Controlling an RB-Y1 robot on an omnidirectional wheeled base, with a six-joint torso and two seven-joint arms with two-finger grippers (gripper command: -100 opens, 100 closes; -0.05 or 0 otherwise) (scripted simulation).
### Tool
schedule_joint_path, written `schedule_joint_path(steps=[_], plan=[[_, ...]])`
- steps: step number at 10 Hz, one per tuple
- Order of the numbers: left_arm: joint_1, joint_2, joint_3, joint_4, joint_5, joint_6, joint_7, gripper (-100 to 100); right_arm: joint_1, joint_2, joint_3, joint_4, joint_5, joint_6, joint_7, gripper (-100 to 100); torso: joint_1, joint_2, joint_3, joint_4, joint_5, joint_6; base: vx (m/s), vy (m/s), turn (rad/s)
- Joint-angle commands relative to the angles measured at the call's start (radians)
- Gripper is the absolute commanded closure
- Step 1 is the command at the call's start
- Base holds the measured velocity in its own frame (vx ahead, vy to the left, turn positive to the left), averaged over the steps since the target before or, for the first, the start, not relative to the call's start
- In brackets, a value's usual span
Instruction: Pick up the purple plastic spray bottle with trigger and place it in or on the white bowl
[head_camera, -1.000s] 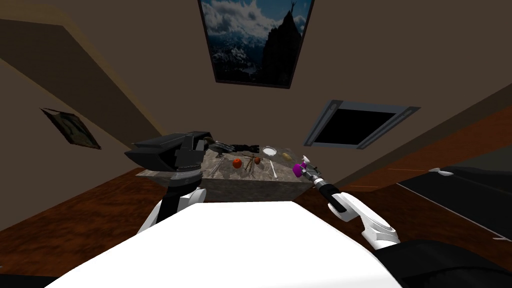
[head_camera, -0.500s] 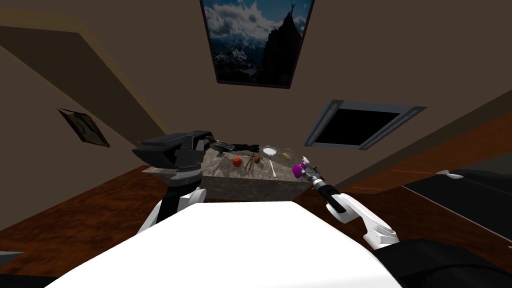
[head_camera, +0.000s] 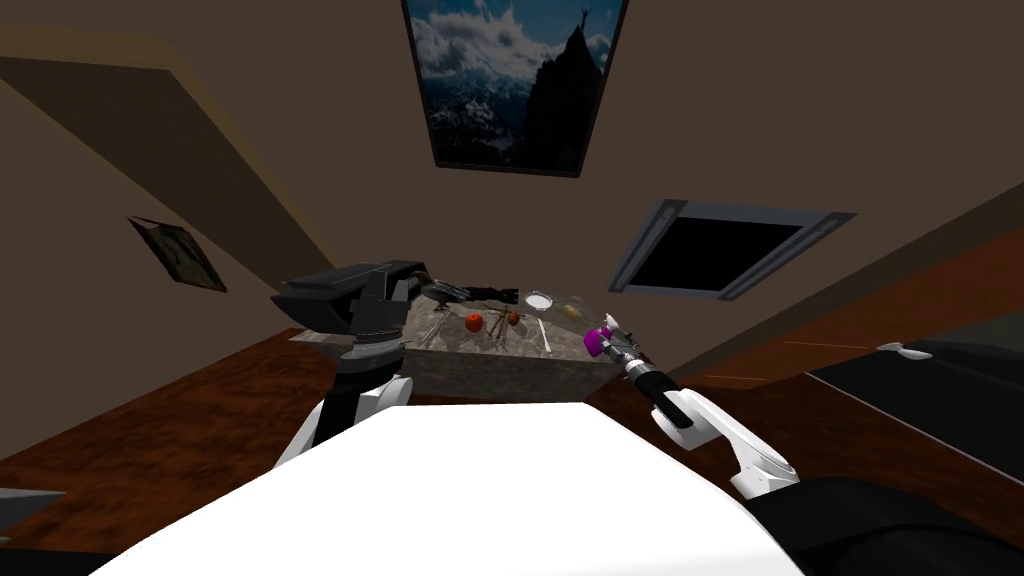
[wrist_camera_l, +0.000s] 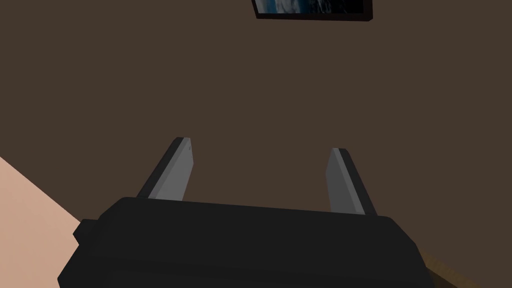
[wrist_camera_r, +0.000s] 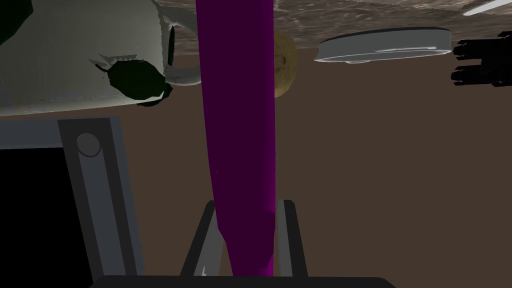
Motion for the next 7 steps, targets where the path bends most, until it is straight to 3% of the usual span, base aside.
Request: schedule_joint_path(steps=[1, 7], plan=[[0.000, 0.000, 0.000, 0.000, 0.000, 0.000, 0.000, 0, 0.027, -0.001, 0.009, -0.028, -0.020, 0.018, -0.017, 100, 0.000, 0.000, 0.000, 0.000, 0.000, 0.000, -0.103, 0.009, -0.037], [0.000, 0.000, 0.000, 0.000, 0.000, 0.000, 0.000, 0, 0.142, 0.023, 0.031, -0.169, -0.103, 0.083, -0.071, 100, -0.003, 0.009, 0.002, -0.004, -0.009, 0.006, -0.116, 0.019, -0.038]])
